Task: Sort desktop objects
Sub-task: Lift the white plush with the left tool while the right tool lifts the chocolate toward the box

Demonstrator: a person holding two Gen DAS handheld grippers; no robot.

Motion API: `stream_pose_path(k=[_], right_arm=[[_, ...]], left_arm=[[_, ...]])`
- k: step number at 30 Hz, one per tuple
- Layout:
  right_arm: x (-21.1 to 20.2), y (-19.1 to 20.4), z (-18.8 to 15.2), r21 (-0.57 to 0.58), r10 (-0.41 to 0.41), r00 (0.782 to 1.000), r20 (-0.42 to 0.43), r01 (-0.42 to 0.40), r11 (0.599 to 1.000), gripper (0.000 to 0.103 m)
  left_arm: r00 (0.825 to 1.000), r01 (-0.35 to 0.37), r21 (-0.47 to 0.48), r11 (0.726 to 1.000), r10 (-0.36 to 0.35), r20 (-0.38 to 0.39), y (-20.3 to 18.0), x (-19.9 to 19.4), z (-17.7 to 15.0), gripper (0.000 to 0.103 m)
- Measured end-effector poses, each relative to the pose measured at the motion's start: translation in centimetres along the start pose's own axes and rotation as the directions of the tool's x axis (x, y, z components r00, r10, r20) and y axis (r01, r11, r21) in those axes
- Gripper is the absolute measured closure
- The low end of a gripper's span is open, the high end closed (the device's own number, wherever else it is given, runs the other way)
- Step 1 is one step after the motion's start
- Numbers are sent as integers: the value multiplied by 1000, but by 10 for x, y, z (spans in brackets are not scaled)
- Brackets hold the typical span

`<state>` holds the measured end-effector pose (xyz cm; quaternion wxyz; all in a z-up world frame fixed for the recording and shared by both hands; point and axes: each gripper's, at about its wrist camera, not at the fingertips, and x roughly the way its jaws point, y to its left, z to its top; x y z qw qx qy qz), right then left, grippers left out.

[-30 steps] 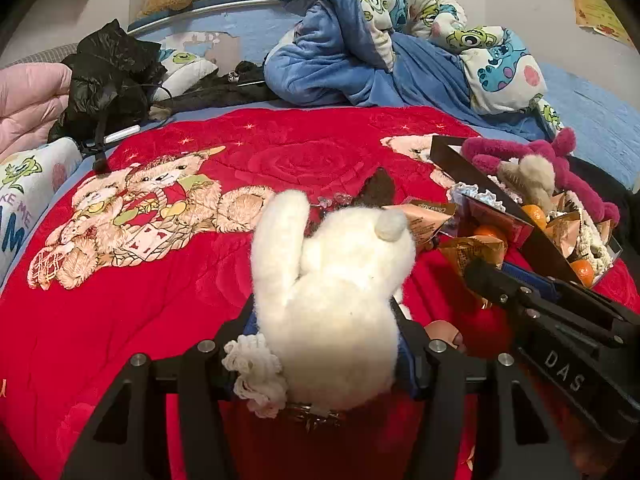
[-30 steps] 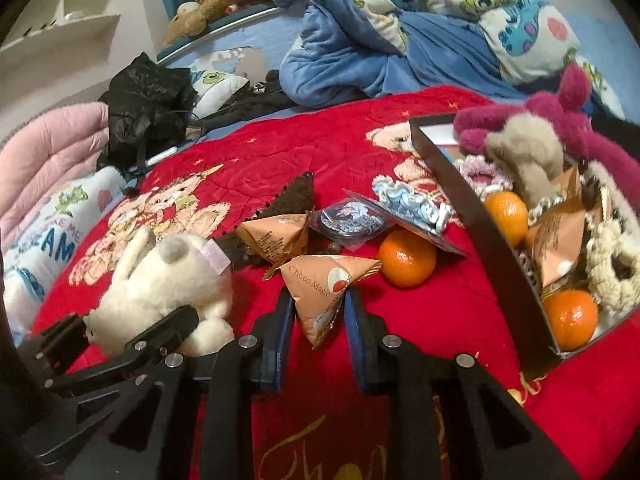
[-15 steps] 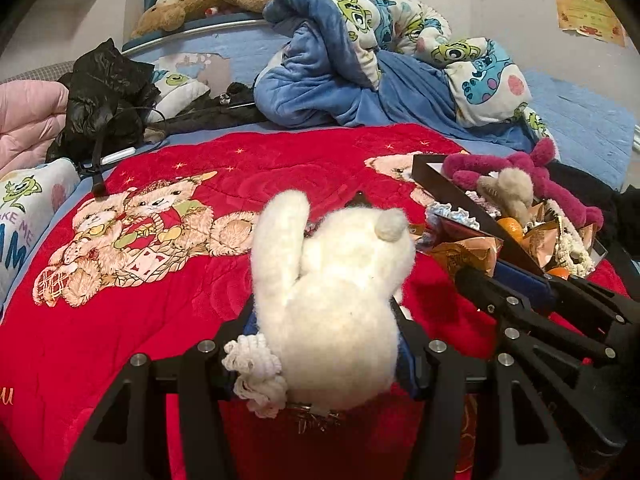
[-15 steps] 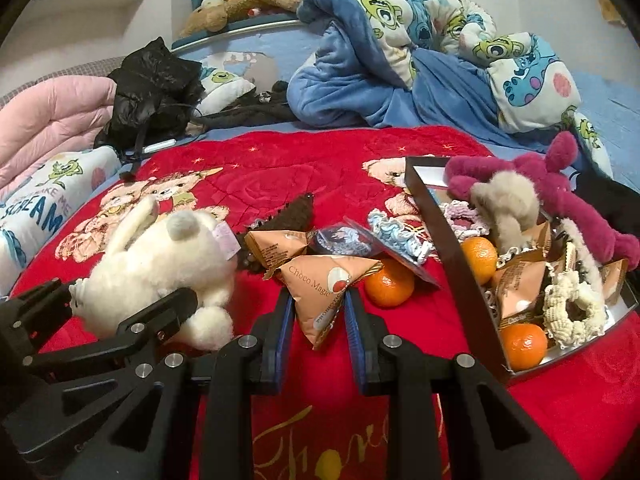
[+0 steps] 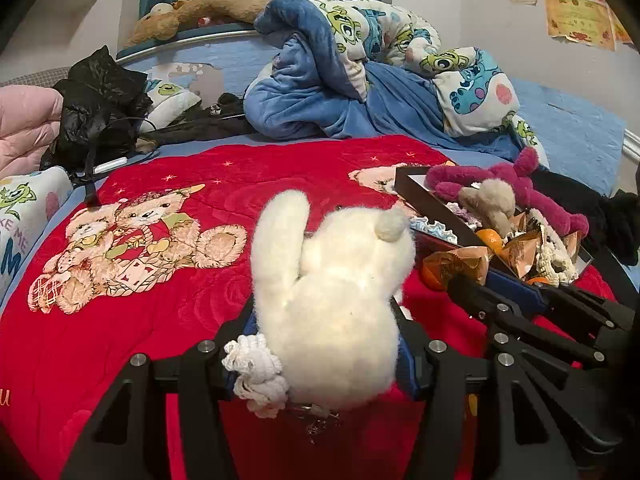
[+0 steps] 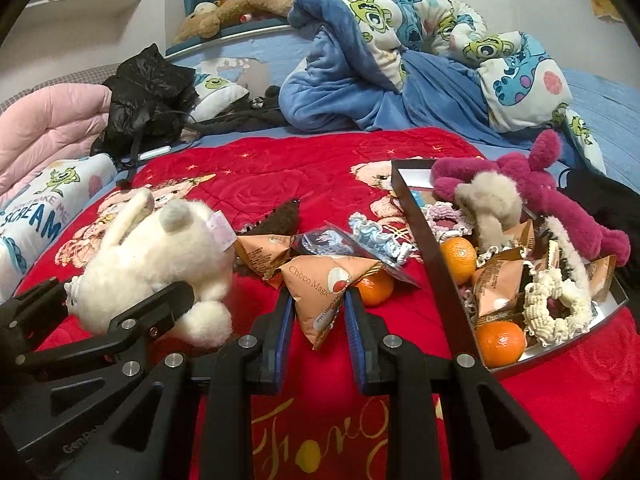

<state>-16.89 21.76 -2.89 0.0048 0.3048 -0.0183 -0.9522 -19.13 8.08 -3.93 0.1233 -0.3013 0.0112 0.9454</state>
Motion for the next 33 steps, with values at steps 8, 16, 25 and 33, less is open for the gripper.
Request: stream_pose_path(k=[8, 16, 25, 33], right_arm=[[-4, -8, 0, 16, -6, 1000, 1, 6, 1000, 79], [-4, -11, -1, 16, -26, 1000, -3, 26, 1000, 79], [-10, -26, 0, 47, -29, 1000, 0, 29, 999, 79], [-14, -37, 0, 73, -39, 999, 6, 38, 997, 79]], left_arm=[[1000, 9, 16, 1000, -9, -1, -9, 0, 0, 44], [1000, 13, 13, 1000, -13, -3, -14, 1, 0, 44], [1000, 30, 44, 999, -30, -5, -29, 1, 1, 44], [999, 37, 41, 998, -37, 4, -40, 2, 5, 44]])
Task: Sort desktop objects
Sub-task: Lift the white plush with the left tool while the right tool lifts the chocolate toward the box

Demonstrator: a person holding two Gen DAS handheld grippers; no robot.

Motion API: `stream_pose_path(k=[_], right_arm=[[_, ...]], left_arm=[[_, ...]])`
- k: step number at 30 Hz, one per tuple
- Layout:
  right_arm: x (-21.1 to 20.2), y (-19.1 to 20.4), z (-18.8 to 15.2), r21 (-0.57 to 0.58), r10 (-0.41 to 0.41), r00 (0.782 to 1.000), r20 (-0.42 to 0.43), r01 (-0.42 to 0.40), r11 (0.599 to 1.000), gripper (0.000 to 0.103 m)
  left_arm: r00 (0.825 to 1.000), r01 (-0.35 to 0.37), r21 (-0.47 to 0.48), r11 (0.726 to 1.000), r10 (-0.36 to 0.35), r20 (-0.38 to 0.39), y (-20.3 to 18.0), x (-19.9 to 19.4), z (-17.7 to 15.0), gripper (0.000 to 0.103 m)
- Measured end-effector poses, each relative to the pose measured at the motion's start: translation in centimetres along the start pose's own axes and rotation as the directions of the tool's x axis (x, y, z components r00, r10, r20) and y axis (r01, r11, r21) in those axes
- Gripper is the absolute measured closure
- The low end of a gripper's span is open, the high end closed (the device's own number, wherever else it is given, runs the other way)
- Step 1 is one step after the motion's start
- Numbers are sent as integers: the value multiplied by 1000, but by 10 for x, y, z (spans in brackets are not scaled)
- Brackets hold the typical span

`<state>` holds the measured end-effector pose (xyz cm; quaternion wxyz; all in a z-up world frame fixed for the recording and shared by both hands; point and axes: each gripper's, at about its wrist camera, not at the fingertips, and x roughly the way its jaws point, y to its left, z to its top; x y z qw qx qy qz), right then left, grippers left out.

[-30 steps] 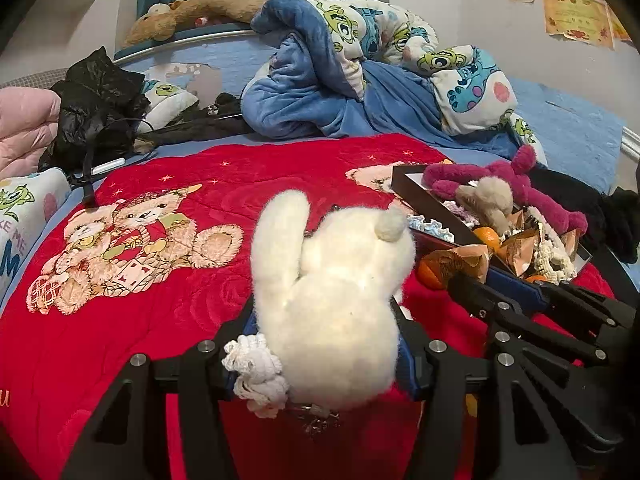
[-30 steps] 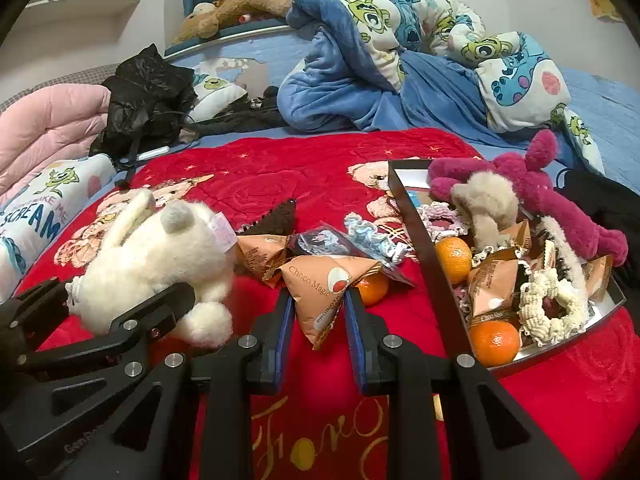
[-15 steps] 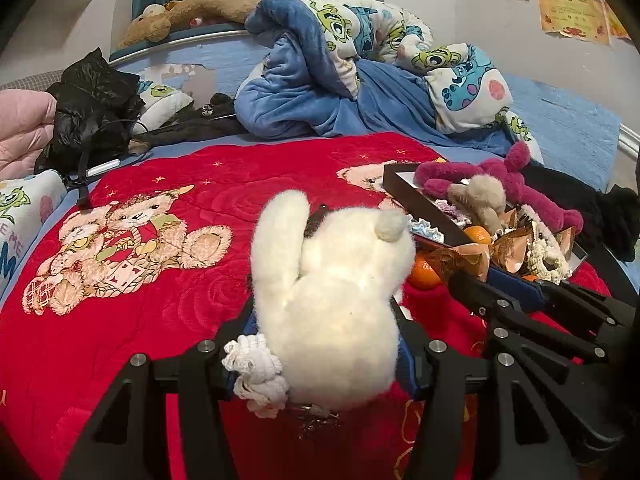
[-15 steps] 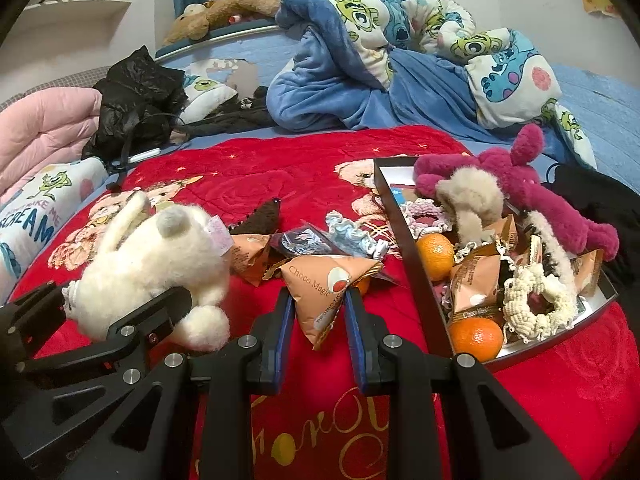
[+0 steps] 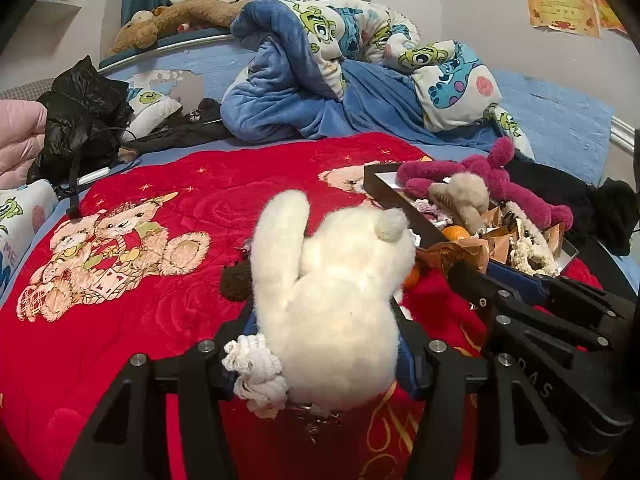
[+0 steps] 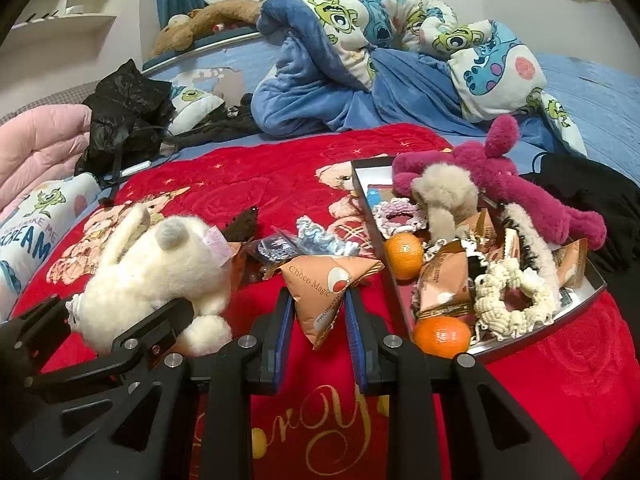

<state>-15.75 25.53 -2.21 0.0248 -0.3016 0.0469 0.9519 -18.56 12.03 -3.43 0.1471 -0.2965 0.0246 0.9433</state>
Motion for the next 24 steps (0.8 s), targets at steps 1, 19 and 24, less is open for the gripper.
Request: stream_pose_path(k=[1, 19, 24], right_arm=[[-1, -1, 0, 1, -1, 1000, 0, 1, 1000, 79], [-19, -36, 0, -9, -75, 997, 28, 75, 997, 79], [-24, -48, -4, -27, -111, 993, 32, 112, 993, 79]], left_arm=[[1000, 2, 1, 1000, -2, 1, -1, 0, 0, 44], [998, 59, 30, 998, -59, 6, -45, 3, 4, 44], [997, 77, 50, 996, -77, 0, -63, 5, 5, 44]])
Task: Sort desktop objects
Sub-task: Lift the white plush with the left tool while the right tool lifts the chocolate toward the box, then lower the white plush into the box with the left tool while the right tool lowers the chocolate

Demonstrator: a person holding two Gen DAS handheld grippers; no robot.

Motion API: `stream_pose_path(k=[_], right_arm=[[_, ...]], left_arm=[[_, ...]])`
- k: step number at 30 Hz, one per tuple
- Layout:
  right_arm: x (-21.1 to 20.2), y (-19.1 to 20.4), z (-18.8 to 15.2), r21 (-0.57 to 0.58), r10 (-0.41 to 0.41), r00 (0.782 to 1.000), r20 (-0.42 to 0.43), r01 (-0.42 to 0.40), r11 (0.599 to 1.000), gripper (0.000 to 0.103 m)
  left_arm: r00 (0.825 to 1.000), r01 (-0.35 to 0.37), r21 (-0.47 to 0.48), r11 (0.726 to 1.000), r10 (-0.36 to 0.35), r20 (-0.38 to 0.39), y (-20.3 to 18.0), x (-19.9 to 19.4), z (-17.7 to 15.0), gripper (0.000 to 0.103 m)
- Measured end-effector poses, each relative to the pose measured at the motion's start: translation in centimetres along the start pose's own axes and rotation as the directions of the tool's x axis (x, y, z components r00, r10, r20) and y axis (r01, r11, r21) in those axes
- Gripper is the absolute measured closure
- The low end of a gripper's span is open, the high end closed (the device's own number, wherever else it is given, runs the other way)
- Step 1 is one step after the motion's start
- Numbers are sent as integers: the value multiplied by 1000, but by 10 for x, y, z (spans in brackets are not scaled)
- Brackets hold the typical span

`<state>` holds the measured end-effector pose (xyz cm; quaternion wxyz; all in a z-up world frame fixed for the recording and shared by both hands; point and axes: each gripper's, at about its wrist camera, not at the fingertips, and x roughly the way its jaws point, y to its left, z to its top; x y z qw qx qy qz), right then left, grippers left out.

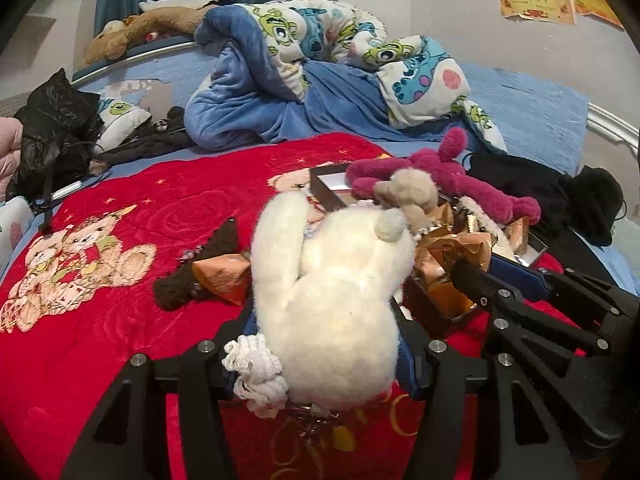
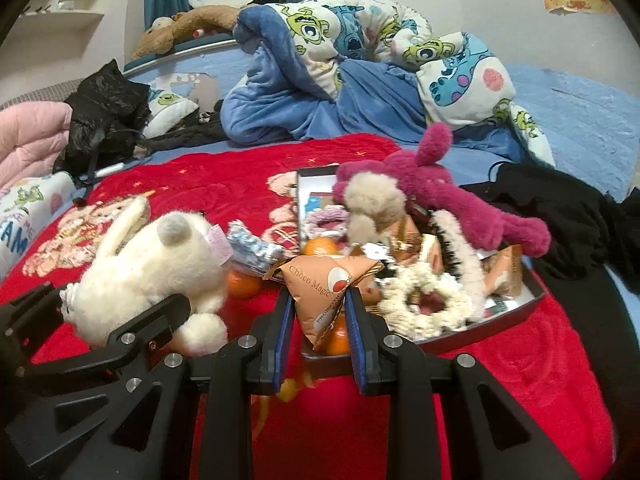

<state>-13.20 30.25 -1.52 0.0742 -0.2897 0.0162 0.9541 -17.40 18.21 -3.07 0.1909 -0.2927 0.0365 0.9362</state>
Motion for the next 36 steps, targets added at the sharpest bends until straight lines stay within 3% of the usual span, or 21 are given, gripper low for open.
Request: stream_pose_path(k=[24, 36], right_arm=[[-11, -83, -16, 60, -65, 998, -3, 65, 996, 79], [-4, -117, -18, 153, 0, 1000, 12, -2, 988, 79]], left_arm=[[995, 95, 86, 992, -94, -15, -83, 21, 3, 44], [993, 119, 66, 991, -117, -20, -98, 33, 9, 44]])
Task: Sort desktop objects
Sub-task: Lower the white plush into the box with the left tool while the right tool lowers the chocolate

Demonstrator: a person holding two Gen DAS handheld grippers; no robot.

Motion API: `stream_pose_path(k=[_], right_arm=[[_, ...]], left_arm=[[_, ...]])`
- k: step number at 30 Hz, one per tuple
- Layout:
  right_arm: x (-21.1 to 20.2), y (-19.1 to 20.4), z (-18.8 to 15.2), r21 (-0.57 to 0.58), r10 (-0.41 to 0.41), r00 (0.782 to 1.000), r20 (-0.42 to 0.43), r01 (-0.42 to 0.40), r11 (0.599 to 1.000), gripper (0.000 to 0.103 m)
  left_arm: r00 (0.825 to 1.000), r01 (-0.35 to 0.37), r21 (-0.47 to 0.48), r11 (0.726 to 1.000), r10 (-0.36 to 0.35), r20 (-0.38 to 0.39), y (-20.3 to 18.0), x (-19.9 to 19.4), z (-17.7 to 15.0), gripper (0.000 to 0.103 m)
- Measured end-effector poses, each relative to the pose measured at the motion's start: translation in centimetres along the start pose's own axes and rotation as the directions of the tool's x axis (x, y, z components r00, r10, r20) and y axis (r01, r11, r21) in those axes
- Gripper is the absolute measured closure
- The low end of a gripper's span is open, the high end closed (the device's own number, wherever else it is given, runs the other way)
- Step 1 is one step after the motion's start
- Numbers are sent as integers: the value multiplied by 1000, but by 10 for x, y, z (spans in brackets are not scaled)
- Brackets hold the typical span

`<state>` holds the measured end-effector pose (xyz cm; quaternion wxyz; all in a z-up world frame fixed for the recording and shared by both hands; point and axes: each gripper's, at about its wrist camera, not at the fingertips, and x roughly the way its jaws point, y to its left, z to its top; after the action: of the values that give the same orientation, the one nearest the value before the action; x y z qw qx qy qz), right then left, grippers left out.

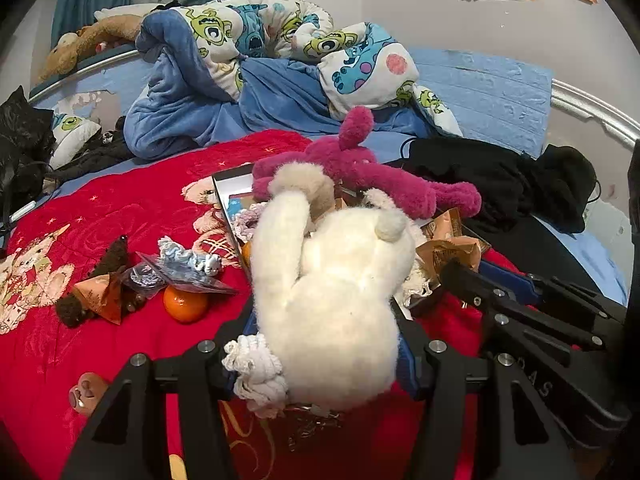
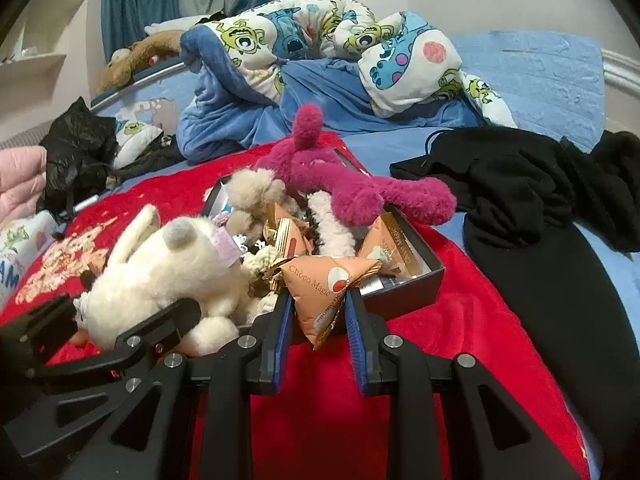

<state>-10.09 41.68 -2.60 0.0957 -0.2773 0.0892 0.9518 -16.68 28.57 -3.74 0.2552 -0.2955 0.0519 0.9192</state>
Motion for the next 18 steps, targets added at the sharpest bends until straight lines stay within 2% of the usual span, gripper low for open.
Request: stream_pose_path(k=[12, 18], right_arm=[[15, -3, 10, 22, 29, 999, 20, -29, 999, 79], [25, -6, 16, 68, 86, 996, 34, -89, 994, 78]], left_arm=[[1000, 20, -48, 999, -21, -2, 9, 16, 8, 44], [999, 52, -70, 996, -52, -1, 17, 27, 15, 44]])
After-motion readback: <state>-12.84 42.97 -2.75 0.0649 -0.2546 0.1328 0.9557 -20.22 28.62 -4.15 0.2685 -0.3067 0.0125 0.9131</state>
